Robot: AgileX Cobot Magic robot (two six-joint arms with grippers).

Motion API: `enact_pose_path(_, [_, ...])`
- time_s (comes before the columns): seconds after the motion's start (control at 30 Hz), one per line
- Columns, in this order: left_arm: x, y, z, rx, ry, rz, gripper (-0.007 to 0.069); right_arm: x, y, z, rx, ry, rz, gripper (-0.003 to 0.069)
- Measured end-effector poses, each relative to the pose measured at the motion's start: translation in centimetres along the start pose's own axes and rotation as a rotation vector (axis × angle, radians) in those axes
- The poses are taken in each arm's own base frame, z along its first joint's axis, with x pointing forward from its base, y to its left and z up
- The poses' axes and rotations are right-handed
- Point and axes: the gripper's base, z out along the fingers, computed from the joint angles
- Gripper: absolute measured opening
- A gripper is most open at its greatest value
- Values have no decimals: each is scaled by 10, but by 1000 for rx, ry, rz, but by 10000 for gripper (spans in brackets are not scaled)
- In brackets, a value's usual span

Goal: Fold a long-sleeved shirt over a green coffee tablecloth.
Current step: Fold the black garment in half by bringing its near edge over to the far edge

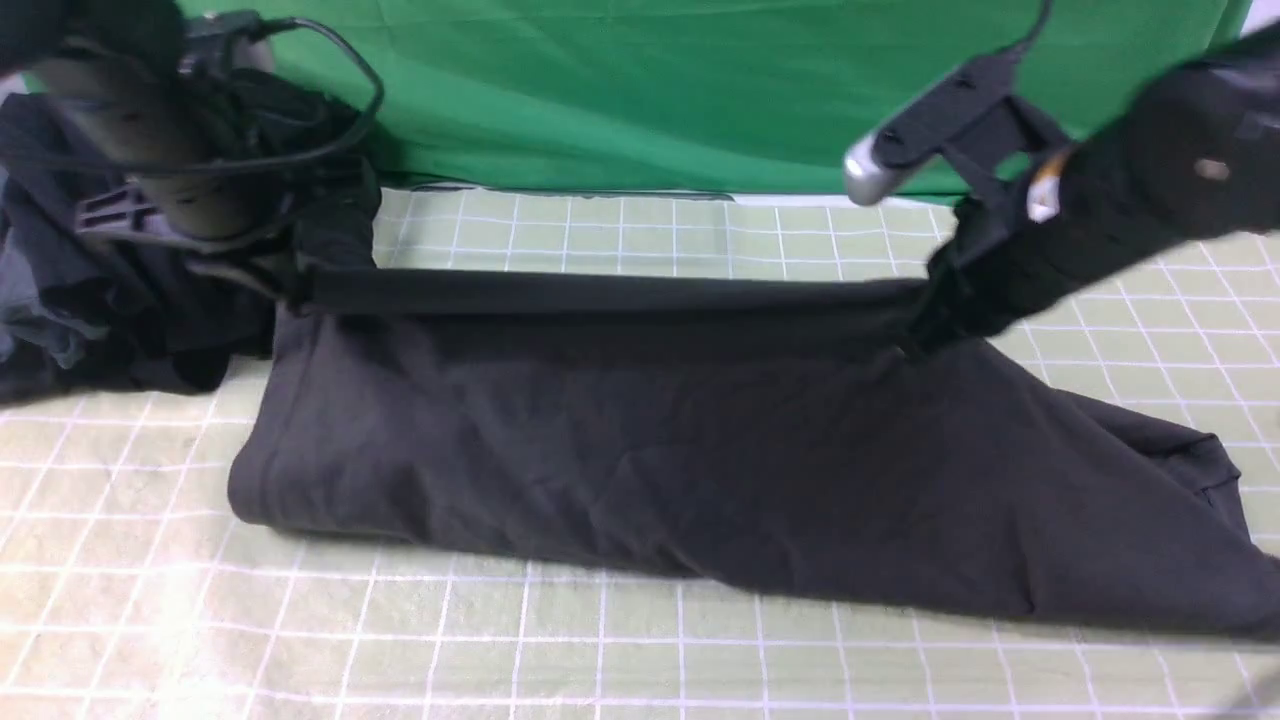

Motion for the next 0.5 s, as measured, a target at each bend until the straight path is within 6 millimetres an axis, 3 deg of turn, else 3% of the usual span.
enact_pose_path(0.2, [-36,-4,59,-12,5,-10,22,-12,-13,71,14,-3,29,30])
enact_pose_path(0.33, [-47,-8,83,-6,-13,-10,22,-9,-15,105,14,13,30,48])
enact_pose_path(0.5, [-52,-10,96,-3,-41,4,58,-8,-13,124,19,-23,55,109])
